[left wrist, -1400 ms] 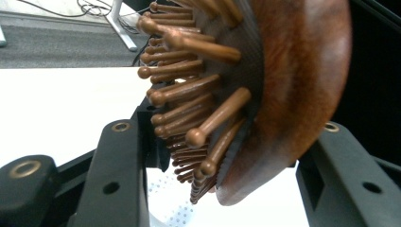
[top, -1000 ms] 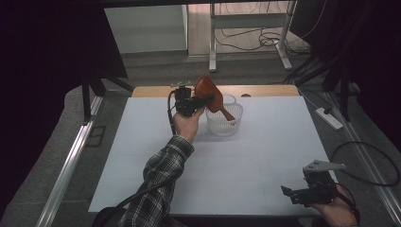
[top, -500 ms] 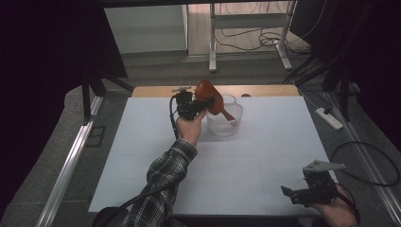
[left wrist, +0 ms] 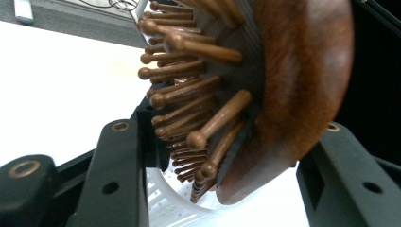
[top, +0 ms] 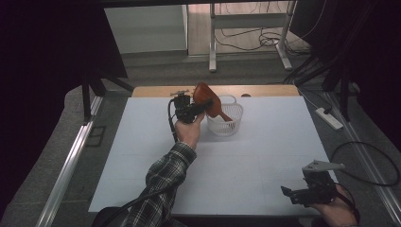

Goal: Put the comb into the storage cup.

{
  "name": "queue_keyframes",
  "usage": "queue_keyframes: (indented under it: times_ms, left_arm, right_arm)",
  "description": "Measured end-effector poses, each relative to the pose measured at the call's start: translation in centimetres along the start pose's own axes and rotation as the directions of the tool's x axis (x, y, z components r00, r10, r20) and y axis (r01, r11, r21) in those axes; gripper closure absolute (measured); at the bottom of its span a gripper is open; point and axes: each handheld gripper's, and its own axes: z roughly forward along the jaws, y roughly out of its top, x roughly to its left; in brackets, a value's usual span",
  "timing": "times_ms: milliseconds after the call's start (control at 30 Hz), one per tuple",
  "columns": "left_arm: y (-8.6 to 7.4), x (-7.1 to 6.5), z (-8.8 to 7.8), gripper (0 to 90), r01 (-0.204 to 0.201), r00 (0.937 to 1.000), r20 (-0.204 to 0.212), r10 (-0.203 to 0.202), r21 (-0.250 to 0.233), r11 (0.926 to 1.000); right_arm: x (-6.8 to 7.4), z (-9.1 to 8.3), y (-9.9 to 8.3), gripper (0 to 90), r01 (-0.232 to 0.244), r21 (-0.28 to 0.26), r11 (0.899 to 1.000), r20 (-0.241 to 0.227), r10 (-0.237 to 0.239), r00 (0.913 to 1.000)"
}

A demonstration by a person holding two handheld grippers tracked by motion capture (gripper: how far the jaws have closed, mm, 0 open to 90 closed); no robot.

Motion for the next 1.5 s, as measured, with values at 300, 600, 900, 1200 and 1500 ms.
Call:
queue_keyframes:
  times_ms: [300,600,900,1200,1500]
  left_arm:
    - [-0.7,-0.1,0.7,51.5,-0.001,1.0,-0.001,0.001,0.011,0.9999]
    - [-1.2,0.7,0.7,48.3,0.051,0.9987,0.0,-0.051,0.003,0.9987]
    - [-1.0,0.9,0.8,43.2,0.047,0.9988,-0.013,-0.047,0.016,0.9987]
    - [-0.9,1.2,1.1,40.6,0.06,0.9981,-0.016,-0.06,0.047,0.9971]
    - [-1.0,1.3,1.2,38.5,0.051,0.9986,-0.014,-0.05,0.064,0.9966]
  right_arm:
    - [0.0,0.0,0.0,2.3,0.0,-0.001,1.0,0.0,0.0,1.0]
    - [0.0,0.0,0.0,2.3,0.003,0.004,1.0,0.002,-0.003,1.0]
    - [0.0,0.1,0.0,2.4,0.002,0.006,1.0,0.004,-0.002,1.0]
    - [0.0,0.1,0.0,2.4,0.002,0.007,1.0,0.002,-0.002,1.0]
    - [0.0,0.1,0.0,2.5,0.002,0.009,1.0,0.002,-0.002,1.0]
